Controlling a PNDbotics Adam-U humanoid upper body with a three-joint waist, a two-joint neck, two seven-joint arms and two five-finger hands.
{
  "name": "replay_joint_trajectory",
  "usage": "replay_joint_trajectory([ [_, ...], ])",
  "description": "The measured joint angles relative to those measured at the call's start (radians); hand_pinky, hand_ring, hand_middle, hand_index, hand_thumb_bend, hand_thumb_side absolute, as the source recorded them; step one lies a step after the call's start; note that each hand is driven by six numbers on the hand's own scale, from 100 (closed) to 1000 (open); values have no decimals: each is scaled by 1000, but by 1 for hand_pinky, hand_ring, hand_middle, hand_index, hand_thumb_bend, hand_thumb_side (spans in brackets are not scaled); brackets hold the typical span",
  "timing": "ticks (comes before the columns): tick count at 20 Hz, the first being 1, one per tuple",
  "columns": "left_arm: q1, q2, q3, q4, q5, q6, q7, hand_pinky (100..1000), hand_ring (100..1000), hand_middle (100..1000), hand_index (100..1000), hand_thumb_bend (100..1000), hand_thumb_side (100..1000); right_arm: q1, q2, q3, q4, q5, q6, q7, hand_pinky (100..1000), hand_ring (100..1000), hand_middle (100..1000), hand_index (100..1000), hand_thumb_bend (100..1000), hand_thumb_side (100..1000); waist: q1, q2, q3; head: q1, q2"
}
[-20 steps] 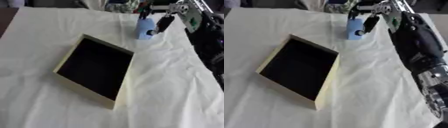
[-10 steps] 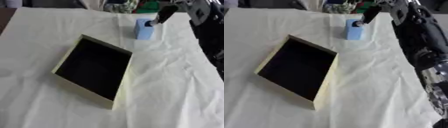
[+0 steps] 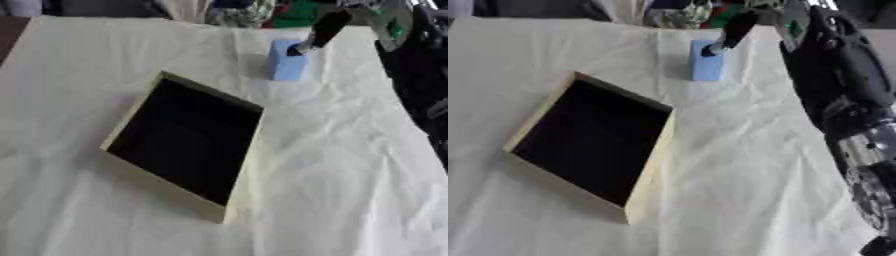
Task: Pick up objects on the table and place them in the box.
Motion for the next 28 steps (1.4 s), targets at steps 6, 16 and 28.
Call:
replay_joint_trajectory([
  [6,-4,0,0,0,0,-1,-2,689,501,412,715,283,115,-4,0,-9,22,19,1,25,893,956,895,957,557,367,0,14,5,-9,-9],
  [16,-7,0,0,0,1,-2,-5,689,500,411,715,280,116,-2,0,-18,54,77,4,39,890,958,895,953,544,364,-1,25,13,-14,-13],
  [28,-13,0,0,0,2,0,-8,690,500,411,714,276,118,15,12,-24,83,121,11,35,862,906,727,880,405,100,-1,32,20,-20,-17],
])
